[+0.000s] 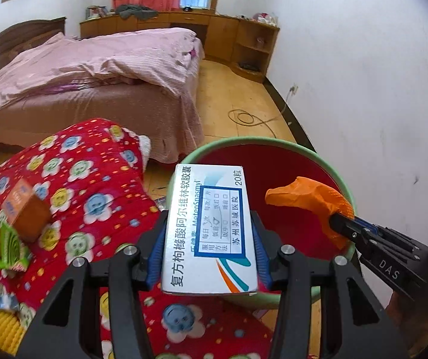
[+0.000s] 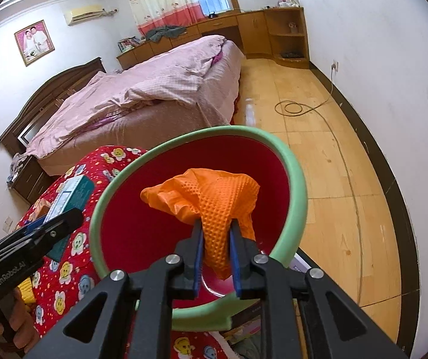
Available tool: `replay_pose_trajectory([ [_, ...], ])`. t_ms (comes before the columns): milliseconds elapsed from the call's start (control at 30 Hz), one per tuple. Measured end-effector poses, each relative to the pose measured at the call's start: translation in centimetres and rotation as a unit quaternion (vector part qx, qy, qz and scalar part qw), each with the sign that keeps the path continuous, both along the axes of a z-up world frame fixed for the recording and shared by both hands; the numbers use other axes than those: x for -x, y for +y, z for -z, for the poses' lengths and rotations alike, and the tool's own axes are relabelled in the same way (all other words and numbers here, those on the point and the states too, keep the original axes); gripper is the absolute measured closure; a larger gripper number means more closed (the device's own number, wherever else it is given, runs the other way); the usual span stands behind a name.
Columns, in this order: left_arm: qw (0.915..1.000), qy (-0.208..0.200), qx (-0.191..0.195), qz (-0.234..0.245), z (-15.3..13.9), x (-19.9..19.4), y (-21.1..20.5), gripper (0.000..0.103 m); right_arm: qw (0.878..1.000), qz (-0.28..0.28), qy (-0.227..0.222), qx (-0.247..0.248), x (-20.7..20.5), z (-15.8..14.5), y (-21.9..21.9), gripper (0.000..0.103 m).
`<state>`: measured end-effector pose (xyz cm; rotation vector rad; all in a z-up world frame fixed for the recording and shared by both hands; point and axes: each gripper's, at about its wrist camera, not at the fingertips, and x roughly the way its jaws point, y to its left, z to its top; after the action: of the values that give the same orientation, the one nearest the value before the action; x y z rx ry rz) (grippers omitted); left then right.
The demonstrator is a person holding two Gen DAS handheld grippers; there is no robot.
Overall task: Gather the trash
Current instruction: 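Open both tools over the green-rimmed bin to drop the box and mesh bag, then move both open tools back over the bedspread toward the remaining trash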
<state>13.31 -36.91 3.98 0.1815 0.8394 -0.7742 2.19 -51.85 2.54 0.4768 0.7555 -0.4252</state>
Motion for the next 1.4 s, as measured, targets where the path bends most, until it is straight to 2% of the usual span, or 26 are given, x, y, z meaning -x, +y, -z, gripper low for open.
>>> replay_pose_trajectory([
  [133, 0.9999, -0.009, -0.009, 0.009, 0.1, 0.2, -1.1, 0.051, 1.000, 0.004, 0.000, -0.003, 0.0, 0.4, -0.5, 0.081],
  [200, 0.9999, -0.010, -0.008, 0.010, 0.2, 0.2, -1.3, 0.046, 1.000, 0.005, -0.002, -0.004, -0.1, 0.6, -0.6, 0.079],
  [267, 0.9999, -0.012, -0.006, 0.008, 0.1, 0.3, -1.3, 0.042, 1.000, 0.004, -0.006, -0.004, 0.0, 0.5, -0.6, 0.072],
  [333, 0.9999, -0.011, -0.004, 0.006, 0.0, 0.3, -1.2, 0.041, 1.000, 0.004, -0.012, -0.005, 0.2, 0.4, -0.6, 0.068],
  [567, 0.9999, -0.003, 0.008, -0.009, -0.7, 0.3, 0.3, 0.042, 1.000, 0.006, -0.026, 0.002, 1.0, -0.4, -0.3, 0.065],
  [1000, 0.9970, 0.028, 0.046, -0.056, -2.8, 1.0, 7.1, 0.042, 0.999, -0.011, -0.043, 0.000, 2.1, -2.4, 3.0, 0.053],
  [1400, 0.9915, 0.010, 0.040, -0.124, -4.2, 2.1, 15.1, 0.042, 0.997, -0.058, -0.049, -0.014, 1.5, -3.1, 8.3, 0.046],
])
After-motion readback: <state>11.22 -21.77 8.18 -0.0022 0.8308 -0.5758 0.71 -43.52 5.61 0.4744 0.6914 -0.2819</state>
